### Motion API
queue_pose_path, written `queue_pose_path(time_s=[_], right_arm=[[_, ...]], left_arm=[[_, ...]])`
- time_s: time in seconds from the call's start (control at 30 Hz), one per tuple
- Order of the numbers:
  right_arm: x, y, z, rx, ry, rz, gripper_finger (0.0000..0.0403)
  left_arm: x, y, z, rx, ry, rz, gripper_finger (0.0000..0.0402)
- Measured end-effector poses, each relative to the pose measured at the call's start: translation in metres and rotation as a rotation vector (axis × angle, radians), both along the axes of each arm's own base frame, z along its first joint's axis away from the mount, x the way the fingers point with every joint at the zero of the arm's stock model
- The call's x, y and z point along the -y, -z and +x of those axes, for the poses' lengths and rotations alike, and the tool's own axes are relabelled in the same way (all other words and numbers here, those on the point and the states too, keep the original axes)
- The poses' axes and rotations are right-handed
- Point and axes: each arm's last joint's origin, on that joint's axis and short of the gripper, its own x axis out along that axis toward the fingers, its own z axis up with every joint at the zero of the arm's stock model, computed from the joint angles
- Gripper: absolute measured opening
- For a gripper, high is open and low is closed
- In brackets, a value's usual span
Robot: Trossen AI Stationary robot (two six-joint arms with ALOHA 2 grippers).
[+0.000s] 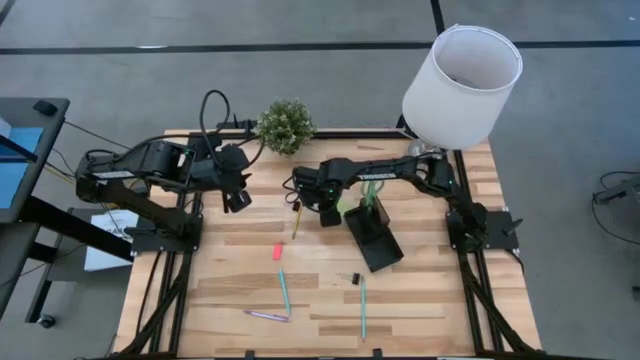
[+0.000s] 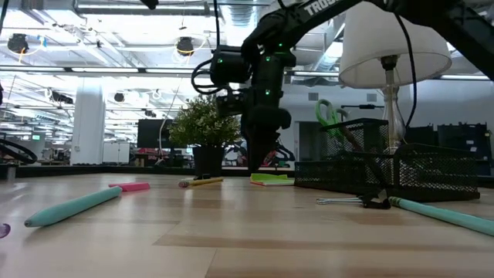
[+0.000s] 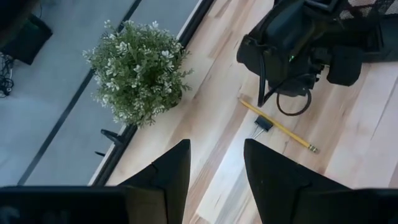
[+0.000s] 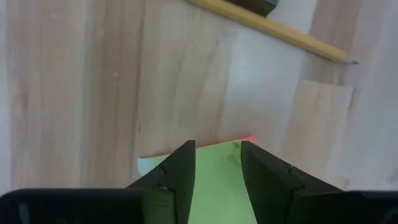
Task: Pick and place office supplies into organizer
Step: Put the green sticky notes into the black desk organizer
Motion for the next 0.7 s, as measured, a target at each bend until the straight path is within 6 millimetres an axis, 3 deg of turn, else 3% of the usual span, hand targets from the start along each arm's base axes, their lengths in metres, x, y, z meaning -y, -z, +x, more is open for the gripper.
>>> queue_pose_path(time_s=[0.43,0.7], right_arm=[[0.025,0.001,-0.004,0.011,0.012,0.007,0.0123],[0.023,0.001,-0.003,0.017,0.026,0.049,0.0122]], left_arm=[[0.0,0.001,-0.001,-0.026,0.013,0.012,0.0143],[0.0,0.001,-0.001,-0.029,0.02,0.019,0.0143]])
